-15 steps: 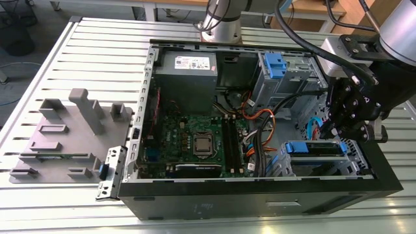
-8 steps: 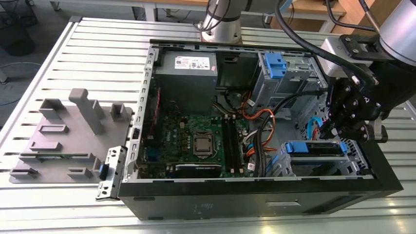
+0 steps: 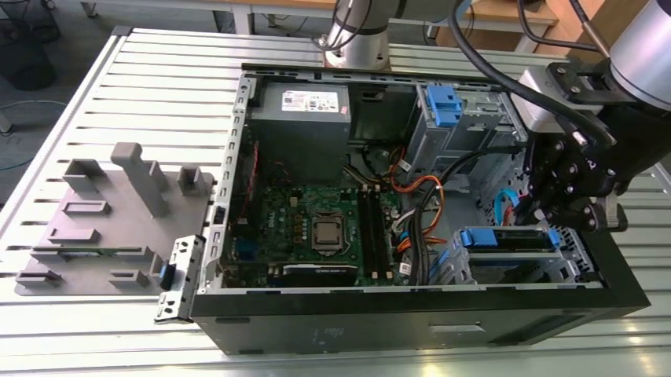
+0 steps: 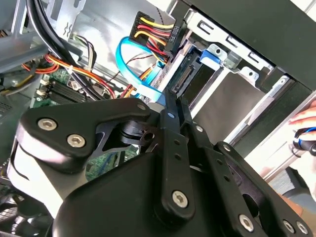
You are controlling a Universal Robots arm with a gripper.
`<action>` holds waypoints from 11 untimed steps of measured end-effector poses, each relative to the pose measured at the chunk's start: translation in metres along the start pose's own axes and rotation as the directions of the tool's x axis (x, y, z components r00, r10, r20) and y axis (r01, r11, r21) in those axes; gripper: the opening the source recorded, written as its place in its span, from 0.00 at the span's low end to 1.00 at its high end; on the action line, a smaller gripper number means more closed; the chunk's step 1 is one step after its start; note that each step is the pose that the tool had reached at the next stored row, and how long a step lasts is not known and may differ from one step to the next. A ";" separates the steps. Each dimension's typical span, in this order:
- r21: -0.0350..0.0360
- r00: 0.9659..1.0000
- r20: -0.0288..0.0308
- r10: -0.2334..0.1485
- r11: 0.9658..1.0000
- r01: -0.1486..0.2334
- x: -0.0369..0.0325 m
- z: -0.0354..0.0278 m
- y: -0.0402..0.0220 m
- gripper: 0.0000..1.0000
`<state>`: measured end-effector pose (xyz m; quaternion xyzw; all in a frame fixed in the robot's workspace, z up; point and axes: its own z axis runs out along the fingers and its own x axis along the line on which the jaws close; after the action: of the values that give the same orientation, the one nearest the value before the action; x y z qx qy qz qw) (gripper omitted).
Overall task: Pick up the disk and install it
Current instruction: 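Insert the first disk wire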
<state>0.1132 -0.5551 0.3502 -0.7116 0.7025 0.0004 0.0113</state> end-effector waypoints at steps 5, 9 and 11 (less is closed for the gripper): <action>0.002 1.000 0.000 -0.028 1.000 0.028 0.0028 0.0032 0.0011 0.16; 0.003 0.999 0.001 -0.040 0.999 0.040 0.0040 0.0045 0.0013 0.16; 0.005 0.999 0.003 -0.043 0.999 0.043 0.0043 0.0047 0.0014 0.16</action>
<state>0.1119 -0.5593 0.3454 -0.7267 0.6869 -0.0003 0.0140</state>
